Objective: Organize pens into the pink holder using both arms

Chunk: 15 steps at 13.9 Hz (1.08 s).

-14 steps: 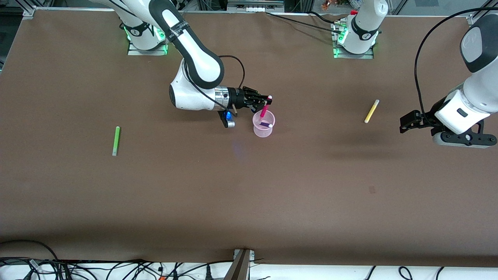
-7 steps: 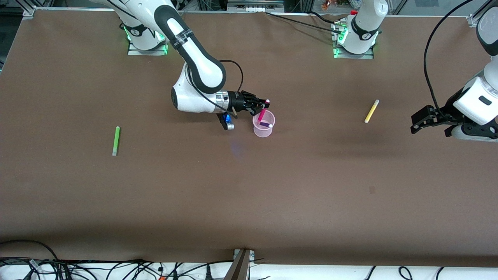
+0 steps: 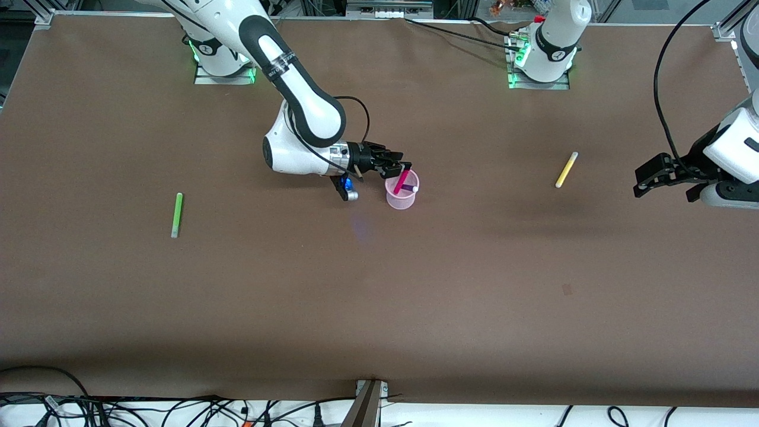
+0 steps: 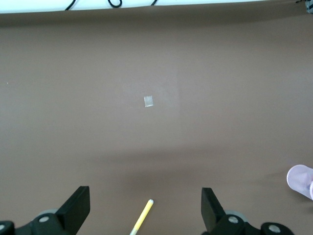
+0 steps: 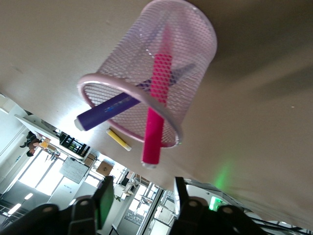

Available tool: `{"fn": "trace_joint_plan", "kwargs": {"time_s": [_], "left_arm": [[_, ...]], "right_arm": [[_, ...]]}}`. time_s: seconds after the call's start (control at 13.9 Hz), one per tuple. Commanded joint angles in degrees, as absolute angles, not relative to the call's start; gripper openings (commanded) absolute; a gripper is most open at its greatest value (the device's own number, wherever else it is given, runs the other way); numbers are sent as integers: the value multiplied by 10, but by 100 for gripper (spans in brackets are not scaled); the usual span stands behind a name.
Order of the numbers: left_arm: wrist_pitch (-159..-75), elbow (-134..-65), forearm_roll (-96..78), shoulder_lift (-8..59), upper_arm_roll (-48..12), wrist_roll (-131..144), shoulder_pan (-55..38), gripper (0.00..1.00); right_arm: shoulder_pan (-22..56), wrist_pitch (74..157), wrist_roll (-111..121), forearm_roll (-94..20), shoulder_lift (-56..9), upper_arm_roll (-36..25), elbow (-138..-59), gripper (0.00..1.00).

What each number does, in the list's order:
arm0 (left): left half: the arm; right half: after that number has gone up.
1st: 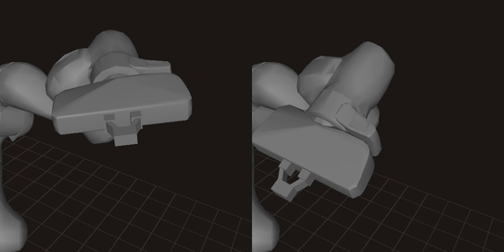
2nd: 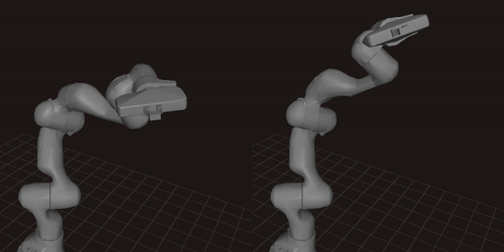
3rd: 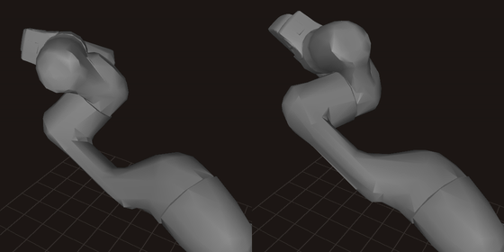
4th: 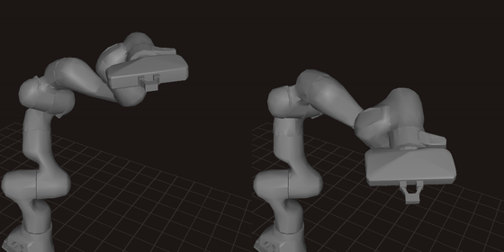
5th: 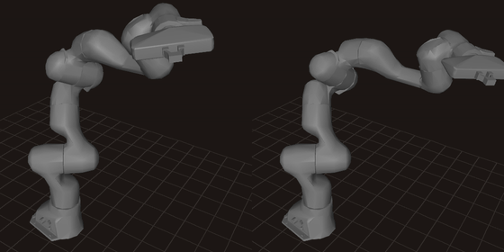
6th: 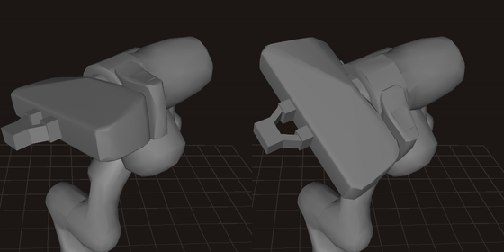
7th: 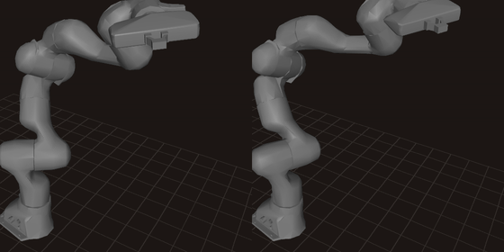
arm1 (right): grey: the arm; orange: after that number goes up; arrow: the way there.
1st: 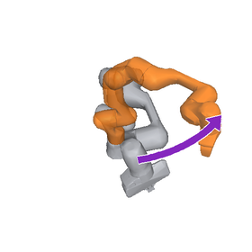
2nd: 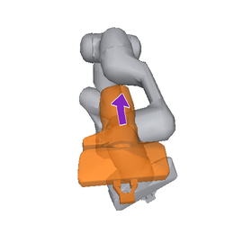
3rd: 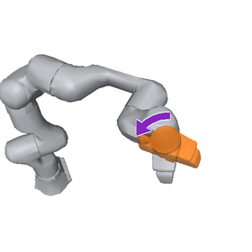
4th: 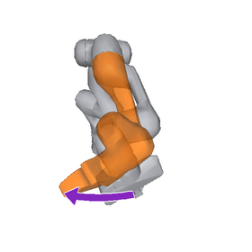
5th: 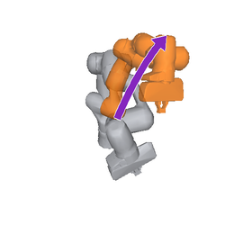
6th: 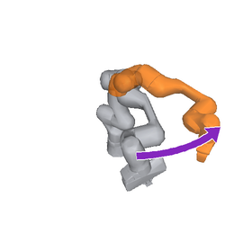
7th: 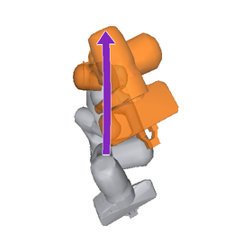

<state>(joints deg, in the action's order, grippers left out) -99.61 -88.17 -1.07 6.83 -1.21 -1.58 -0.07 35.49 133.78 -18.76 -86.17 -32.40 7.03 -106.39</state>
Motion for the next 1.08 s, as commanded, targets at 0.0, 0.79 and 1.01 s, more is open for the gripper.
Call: {"fn": "trace_joint_plan", "kwargs": {"time_s": [0.0,0.79,1.01], "left_arm": [[-981,-878,9,68,-18,-17,-6,100],[-930,-872,3,62,-18,-41,1,100],[-884,-867,4,57,-19,-44,0,100]], "right_arm": [[354,1342,-178,-850,-311,62,-1054,87],[354,1094,-157,-377,-127,-152,-1024,100],[354,1060,-35,-237,-79,-192,-1021,100]]}}
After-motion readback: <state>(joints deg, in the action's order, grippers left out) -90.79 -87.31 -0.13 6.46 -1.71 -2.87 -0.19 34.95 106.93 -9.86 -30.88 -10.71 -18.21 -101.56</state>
